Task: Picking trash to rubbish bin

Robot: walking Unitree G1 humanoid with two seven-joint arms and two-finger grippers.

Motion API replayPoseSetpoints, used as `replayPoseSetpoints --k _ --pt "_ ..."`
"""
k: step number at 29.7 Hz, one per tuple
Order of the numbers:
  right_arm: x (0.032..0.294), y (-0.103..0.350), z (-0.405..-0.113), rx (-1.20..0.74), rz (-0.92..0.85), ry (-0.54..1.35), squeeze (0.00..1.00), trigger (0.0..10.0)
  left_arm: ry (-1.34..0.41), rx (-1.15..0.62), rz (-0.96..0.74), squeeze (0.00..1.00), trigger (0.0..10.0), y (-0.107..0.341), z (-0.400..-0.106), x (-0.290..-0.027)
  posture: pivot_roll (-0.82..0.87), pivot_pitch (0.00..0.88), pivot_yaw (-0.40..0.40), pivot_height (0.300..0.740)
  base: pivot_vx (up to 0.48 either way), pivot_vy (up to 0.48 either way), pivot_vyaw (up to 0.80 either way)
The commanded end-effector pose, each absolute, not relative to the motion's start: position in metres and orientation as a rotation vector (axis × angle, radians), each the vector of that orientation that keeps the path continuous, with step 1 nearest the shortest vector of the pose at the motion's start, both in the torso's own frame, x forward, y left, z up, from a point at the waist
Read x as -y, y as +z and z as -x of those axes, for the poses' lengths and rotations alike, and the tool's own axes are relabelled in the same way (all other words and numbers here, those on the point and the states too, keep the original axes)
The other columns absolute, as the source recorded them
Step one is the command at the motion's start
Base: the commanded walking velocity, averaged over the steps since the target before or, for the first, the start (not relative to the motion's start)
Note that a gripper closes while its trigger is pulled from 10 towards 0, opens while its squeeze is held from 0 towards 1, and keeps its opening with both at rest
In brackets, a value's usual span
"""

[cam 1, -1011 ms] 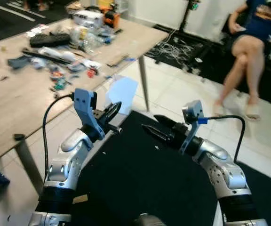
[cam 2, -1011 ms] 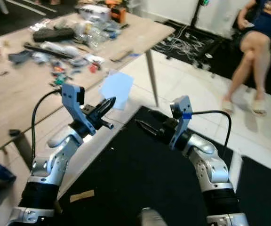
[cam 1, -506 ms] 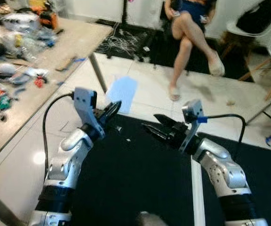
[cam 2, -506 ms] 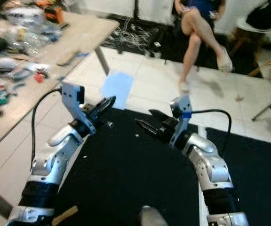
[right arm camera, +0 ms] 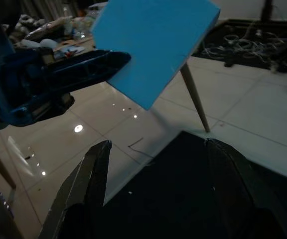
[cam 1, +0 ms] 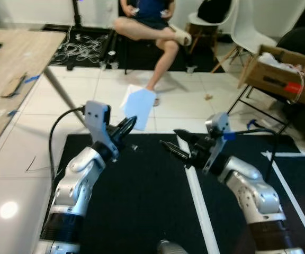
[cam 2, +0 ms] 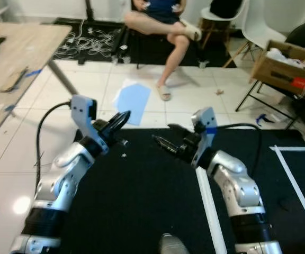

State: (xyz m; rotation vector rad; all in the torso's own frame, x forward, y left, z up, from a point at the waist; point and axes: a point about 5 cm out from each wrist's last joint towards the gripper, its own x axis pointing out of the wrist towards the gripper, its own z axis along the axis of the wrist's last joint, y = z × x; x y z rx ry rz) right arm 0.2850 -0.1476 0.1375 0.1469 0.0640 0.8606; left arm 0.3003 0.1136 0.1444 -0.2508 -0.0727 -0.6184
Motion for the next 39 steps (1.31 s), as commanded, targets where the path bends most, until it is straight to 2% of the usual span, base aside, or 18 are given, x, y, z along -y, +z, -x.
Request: replayPoseSetpoints --k 1,39 --pt "0.1484 0.1388 -0.2844 -0.068 -0.140 0.861 0.00 10.0 -0.625 0.083 0.243 0.00 10.0 0.1462 -0.3021 -0.1110 -0.10 0.000 -0.016 0.740 0.000 0.000 -0.80" --pt "0.1426 0.1357 -0.2872 -0.057 -0.191 0.859 0.00 10.0 -0.631 0.088 0.236 0.00 10.0 0.1428 -0.3014 -0.1169 -0.08 0.000 -0.012 0.740 0.000 0.000 -0.79"
